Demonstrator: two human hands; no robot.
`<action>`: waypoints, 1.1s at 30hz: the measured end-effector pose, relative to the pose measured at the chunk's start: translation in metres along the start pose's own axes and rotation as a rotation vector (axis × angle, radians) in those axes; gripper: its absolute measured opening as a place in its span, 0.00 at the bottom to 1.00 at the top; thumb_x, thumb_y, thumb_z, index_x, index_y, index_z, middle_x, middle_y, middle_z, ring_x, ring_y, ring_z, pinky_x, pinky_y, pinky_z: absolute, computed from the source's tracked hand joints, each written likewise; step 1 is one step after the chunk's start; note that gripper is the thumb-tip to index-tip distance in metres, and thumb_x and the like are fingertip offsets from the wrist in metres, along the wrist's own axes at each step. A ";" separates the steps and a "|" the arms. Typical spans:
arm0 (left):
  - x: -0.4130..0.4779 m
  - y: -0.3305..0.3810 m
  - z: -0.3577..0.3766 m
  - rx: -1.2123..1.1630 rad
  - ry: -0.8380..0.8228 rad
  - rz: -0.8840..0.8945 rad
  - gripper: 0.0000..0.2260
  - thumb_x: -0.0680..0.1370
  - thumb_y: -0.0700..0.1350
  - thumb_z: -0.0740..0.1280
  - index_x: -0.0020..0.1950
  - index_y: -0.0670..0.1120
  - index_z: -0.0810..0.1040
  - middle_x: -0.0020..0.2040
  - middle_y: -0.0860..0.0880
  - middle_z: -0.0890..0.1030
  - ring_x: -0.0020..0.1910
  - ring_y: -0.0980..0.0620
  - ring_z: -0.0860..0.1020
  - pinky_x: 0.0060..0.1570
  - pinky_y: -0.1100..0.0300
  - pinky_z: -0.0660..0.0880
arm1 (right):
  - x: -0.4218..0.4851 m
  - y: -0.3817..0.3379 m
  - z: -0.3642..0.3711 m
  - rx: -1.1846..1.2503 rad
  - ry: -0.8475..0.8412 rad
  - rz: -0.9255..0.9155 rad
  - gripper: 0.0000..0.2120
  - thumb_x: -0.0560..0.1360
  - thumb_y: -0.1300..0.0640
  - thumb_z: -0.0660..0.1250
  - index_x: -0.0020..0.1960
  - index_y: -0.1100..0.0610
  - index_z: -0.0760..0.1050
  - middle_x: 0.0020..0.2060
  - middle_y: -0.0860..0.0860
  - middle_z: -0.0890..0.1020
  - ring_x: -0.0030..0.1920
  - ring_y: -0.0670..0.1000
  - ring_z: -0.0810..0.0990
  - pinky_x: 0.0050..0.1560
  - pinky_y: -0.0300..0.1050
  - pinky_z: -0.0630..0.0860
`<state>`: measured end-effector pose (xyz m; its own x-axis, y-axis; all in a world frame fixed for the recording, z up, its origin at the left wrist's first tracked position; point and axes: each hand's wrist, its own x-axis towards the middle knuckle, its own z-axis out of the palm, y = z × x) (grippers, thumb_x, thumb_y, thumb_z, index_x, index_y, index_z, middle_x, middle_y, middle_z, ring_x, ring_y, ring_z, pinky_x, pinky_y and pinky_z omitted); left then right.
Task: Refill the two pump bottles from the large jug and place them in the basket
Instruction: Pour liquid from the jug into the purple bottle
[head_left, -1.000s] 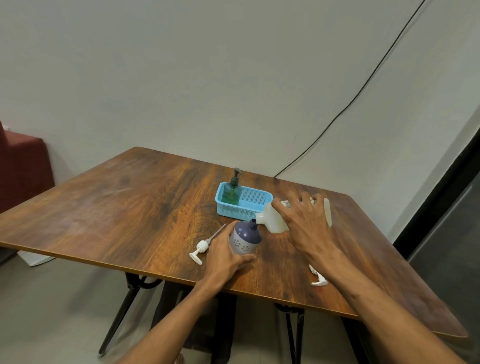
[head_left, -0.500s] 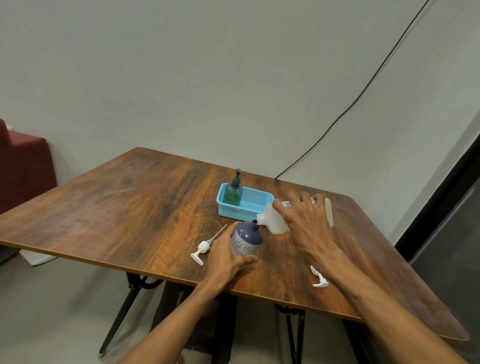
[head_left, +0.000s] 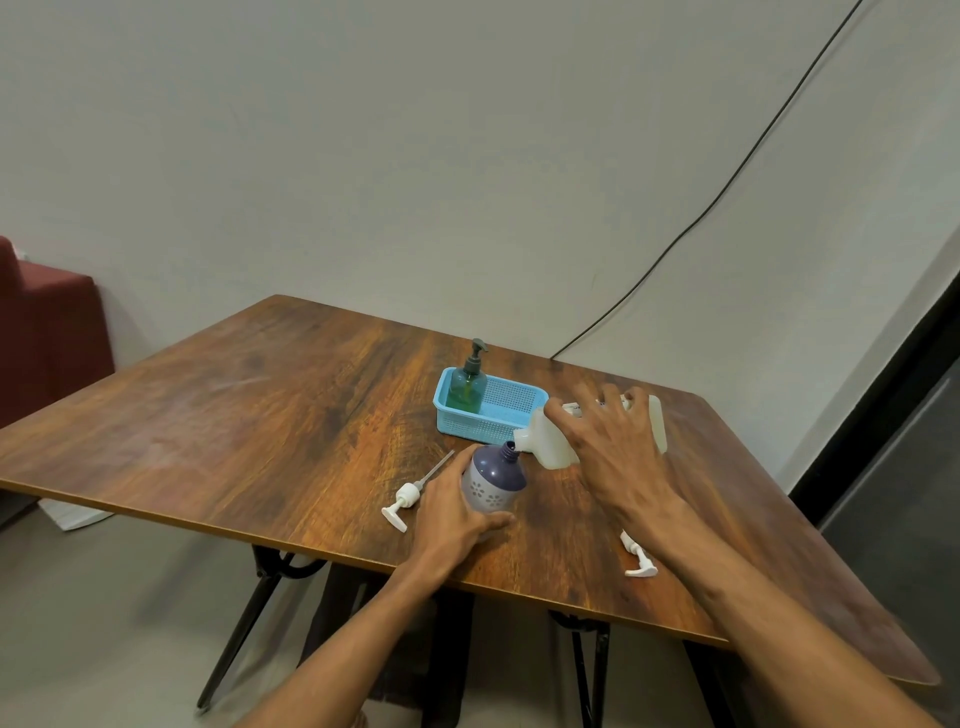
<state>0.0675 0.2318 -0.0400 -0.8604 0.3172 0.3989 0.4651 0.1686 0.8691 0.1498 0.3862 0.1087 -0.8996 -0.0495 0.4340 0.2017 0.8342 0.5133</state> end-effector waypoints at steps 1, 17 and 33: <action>0.000 0.000 0.000 0.000 0.000 0.001 0.40 0.58 0.58 0.82 0.68 0.57 0.72 0.58 0.60 0.79 0.58 0.63 0.77 0.60 0.53 0.78 | 0.000 0.000 0.000 -0.002 -0.004 -0.002 0.35 0.54 0.59 0.83 0.58 0.51 0.75 0.49 0.58 0.79 0.45 0.63 0.79 0.45 0.63 0.74; -0.002 0.002 0.000 -0.013 0.006 0.002 0.39 0.58 0.58 0.82 0.67 0.57 0.72 0.57 0.60 0.80 0.56 0.63 0.78 0.58 0.55 0.78 | 0.001 0.000 -0.002 -0.026 -0.007 -0.022 0.35 0.54 0.59 0.83 0.59 0.51 0.75 0.49 0.59 0.79 0.45 0.63 0.79 0.46 0.64 0.74; 0.000 -0.002 0.001 -0.006 -0.002 0.001 0.40 0.58 0.59 0.81 0.67 0.57 0.72 0.58 0.59 0.79 0.58 0.62 0.78 0.59 0.51 0.78 | 0.002 0.000 -0.007 -0.072 -0.028 -0.035 0.34 0.56 0.59 0.82 0.60 0.51 0.75 0.50 0.58 0.79 0.47 0.63 0.79 0.48 0.64 0.74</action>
<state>0.0673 0.2328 -0.0419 -0.8595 0.3191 0.3992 0.4646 0.1625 0.8705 0.1509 0.3825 0.1143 -0.9168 -0.0620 0.3945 0.1964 0.7902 0.5805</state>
